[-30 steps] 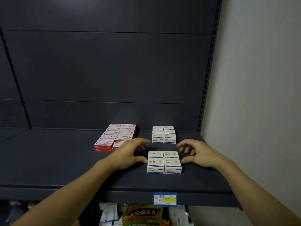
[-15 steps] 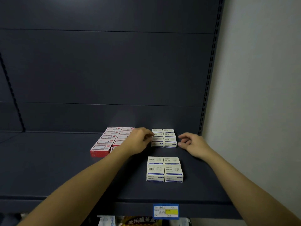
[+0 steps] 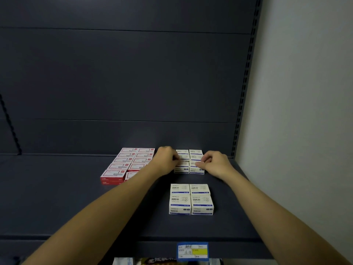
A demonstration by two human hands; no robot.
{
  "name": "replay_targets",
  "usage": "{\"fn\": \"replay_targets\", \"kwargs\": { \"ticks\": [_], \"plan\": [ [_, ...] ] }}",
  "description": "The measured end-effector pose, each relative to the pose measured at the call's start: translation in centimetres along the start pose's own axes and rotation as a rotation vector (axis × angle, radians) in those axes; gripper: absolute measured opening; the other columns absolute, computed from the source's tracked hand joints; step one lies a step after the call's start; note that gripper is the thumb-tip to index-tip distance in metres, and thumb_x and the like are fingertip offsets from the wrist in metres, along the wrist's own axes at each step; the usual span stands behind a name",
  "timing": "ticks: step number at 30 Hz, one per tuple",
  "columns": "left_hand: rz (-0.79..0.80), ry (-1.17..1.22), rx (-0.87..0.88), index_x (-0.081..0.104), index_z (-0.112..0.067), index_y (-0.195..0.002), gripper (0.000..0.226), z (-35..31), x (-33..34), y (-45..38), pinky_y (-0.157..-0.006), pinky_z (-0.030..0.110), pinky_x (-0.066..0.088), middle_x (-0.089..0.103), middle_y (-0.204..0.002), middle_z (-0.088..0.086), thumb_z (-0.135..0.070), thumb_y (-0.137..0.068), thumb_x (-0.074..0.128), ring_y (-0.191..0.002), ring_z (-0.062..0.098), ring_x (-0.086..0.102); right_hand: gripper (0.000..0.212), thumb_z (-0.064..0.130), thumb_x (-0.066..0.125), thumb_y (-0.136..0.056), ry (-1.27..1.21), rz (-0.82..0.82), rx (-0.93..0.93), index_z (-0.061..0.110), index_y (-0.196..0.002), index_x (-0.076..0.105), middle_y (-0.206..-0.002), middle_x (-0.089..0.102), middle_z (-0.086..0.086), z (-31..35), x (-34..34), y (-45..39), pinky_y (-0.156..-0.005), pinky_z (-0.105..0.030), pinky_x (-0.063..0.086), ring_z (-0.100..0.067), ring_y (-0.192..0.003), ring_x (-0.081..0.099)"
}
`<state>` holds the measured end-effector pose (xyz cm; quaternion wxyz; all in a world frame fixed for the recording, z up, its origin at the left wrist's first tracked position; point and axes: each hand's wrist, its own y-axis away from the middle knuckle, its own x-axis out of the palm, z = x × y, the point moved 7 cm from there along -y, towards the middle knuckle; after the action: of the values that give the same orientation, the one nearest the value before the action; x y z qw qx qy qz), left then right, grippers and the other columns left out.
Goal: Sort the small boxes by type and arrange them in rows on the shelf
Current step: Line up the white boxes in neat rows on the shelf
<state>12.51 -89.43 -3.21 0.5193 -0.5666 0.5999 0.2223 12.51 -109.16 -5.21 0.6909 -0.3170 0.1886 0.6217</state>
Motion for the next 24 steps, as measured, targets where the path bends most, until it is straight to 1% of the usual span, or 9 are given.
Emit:
{"fn": "replay_targets", "kwargs": {
  "ticks": [3, 6, 7, 10, 14, 18, 21, 24],
  "plan": [
    [0.051, 0.0, 0.022, 0.074, -0.013, -0.112, 0.019, -0.2, -0.2, 0.5, -0.084, 0.022, 0.045, 0.067, -0.116, 0.002, -0.019, -0.096, 0.066, -0.1, 0.015, 0.06, 0.025, 0.035, 0.086, -0.074, 0.01, 0.06, 0.008, 0.018, -0.085, 0.07, -0.084, 0.071, 0.002, 0.1, 0.1, 0.4, -0.067, -0.022, 0.049, -0.011, -0.078, 0.066],
    [0.086, 0.05, 0.043, 0.073, -0.019, -0.112, 0.019, -0.3, -0.5, 1.3, -0.083, 0.019, 0.044, 0.065, -0.114, -0.004, -0.022, -0.094, 0.068, -0.098, 0.01, 0.058, 0.023, 0.033, 0.088, -0.071, -0.015, 0.134, 0.01, 0.023, -0.084, 0.072, -0.084, 0.073, 0.002, 0.1, 0.6, 0.6, -0.08, -0.033, 0.059, -0.012, -0.081, 0.07],
    [0.107, 0.068, 0.051, 0.072, -0.021, -0.114, 0.021, -0.4, -0.4, 1.6, -0.086, 0.019, 0.045, 0.066, -0.116, -0.005, -0.023, -0.094, 0.068, -0.101, 0.01, 0.059, 0.022, 0.032, 0.088, -0.072, -0.019, 0.158, 0.005, 0.024, -0.085, 0.073, -0.086, 0.074, 0.003, 0.1, 0.7, 0.7, -0.084, -0.035, 0.059, -0.012, -0.082, 0.07],
    [0.17, 0.068, 0.062, 0.071, -0.024, -0.121, 0.026, -0.6, -0.1, 2.2, -0.097, 0.026, 0.049, 0.067, -0.123, -0.006, -0.025, -0.095, 0.067, -0.109, 0.009, 0.06, 0.017, 0.031, 0.085, -0.076, 0.005, 0.226, -0.018, 0.029, -0.091, 0.075, -0.092, 0.073, 0.006, 0.3, 0.8, 1.4, -0.091, -0.035, 0.056, -0.009, -0.088, 0.068],
    [0.216, 0.064, 0.092, 0.074, -0.024, -0.115, 0.021, -0.9, -0.2, 3.0, -0.095, 0.024, 0.048, 0.07, -0.118, -0.009, -0.025, -0.094, 0.069, -0.102, 0.004, 0.06, 0.007, 0.03, 0.083, -0.078, -0.006, 0.306, -0.045, 0.029, -0.085, 0.079, -0.089, 0.075, 0.009, 0.7, 0.8, 2.5, -0.091, -0.037, 0.056, -0.01, -0.092, 0.068],
    [0.238, 0.083, 0.108, 0.076, -0.025, -0.111, 0.019, -1.2, -0.6, 3.8, -0.092, 0.02, 0.048, 0.072, -0.111, -0.013, -0.025, -0.093, 0.07, -0.1, 0.001, 0.062, 0.009, 0.028, 0.083, -0.079, -0.017, 0.364, -0.065, 0.027, -0.087, 0.079, -0.091, 0.075, 0.008, 1.2, 0.7, 3.3, -0.092, -0.035, 0.056, -0.012, -0.095, 0.069],
    [0.275, 0.107, 0.121, 0.076, -0.026, -0.109, 0.018, -1.5, -0.7, 4.2, -0.089, 0.017, 0.047, 0.071, -0.107, -0.015, -0.024, -0.093, 0.07, -0.099, 0.0, 0.062, 0.008, 0.027, 0.083, -0.079, -0.041, 0.376, -0.073, 0.026, -0.086, 0.079, -0.09, 0.076, 0.007, 1.2, 0.7, 3.6, -0.091, -0.035, 0.057, -0.013, -0.095, 0.069],
    [0.293, 0.131, 0.122, 0.076, -0.029, -0.106, 0.016, -1.6, -0.7, 4.5, -0.091, 0.018, 0.048, 0.071, -0.106, -0.018, -0.026, -0.092, 0.07, -0.099, -0.002, 0.062, 0.007, 0.026, 0.083, -0.079, -0.07, 0.38, -0.077, 0.026, -0.085, 0.08, -0.087, 0.076, 0.006, 1.1, 0.7, 3.8, -0.091, -0.035, 0.056, -0.012, -0.092, 0.069]
  ]
}}
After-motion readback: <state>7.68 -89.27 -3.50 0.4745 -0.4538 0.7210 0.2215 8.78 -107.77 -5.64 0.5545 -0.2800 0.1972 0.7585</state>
